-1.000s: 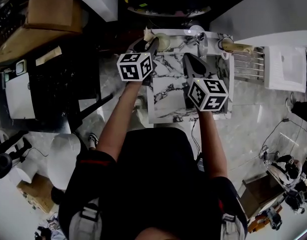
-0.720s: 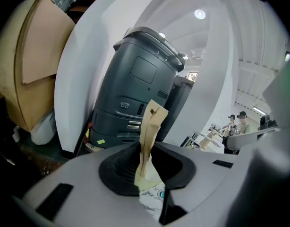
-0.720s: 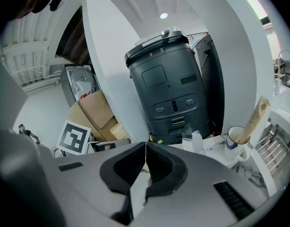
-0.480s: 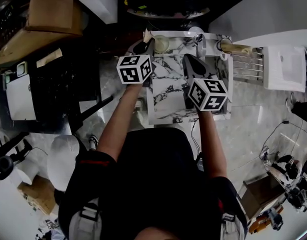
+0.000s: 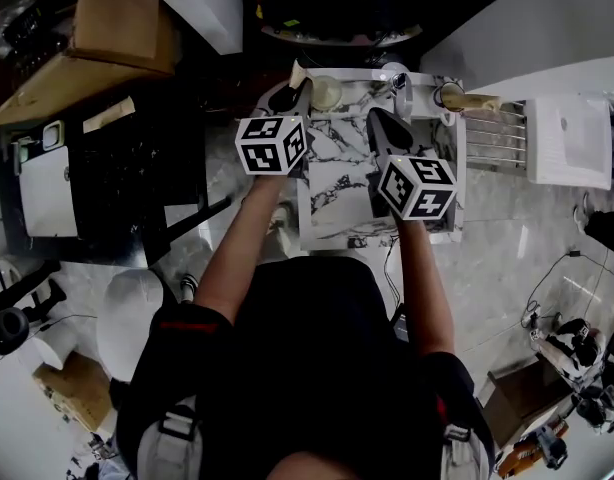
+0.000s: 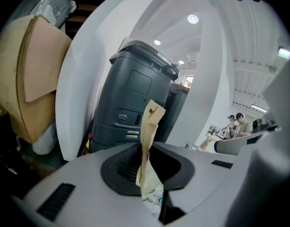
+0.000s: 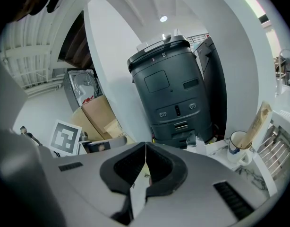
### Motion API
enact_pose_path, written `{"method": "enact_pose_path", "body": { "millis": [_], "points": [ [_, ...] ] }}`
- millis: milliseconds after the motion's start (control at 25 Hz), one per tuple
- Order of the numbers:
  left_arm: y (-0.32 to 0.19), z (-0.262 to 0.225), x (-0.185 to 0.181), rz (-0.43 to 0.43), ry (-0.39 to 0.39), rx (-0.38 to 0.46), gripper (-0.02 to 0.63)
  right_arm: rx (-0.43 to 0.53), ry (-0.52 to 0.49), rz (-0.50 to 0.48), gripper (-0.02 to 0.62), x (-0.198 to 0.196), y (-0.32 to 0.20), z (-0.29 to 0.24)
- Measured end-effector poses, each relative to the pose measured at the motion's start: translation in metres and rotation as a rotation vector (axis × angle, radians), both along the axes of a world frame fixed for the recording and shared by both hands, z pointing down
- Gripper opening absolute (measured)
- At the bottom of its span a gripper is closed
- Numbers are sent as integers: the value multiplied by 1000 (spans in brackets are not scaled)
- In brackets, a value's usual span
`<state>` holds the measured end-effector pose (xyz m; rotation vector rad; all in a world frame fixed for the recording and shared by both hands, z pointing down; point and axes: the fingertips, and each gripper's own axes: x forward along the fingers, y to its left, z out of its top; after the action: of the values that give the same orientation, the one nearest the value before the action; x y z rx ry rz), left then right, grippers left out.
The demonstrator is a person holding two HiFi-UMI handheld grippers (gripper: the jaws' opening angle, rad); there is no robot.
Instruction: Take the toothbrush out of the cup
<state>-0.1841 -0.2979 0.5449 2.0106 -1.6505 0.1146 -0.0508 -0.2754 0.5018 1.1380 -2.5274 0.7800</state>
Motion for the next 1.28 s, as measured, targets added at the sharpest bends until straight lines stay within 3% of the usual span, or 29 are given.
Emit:
{"method": "enact_pose_path", "body": {
  "millis": [720, 1120, 1280],
  "points": [
    [29, -82, 5, 13, -86, 162, 58, 71, -34, -48, 34, -4, 4, -30],
    [57, -116, 5, 36, -88, 229, 58, 101, -48, -55, 34, -9, 9, -43],
    [74, -129, 2, 49, -48, 253, 58, 118, -56, -50, 34, -17, 15, -54]
  ]
}}
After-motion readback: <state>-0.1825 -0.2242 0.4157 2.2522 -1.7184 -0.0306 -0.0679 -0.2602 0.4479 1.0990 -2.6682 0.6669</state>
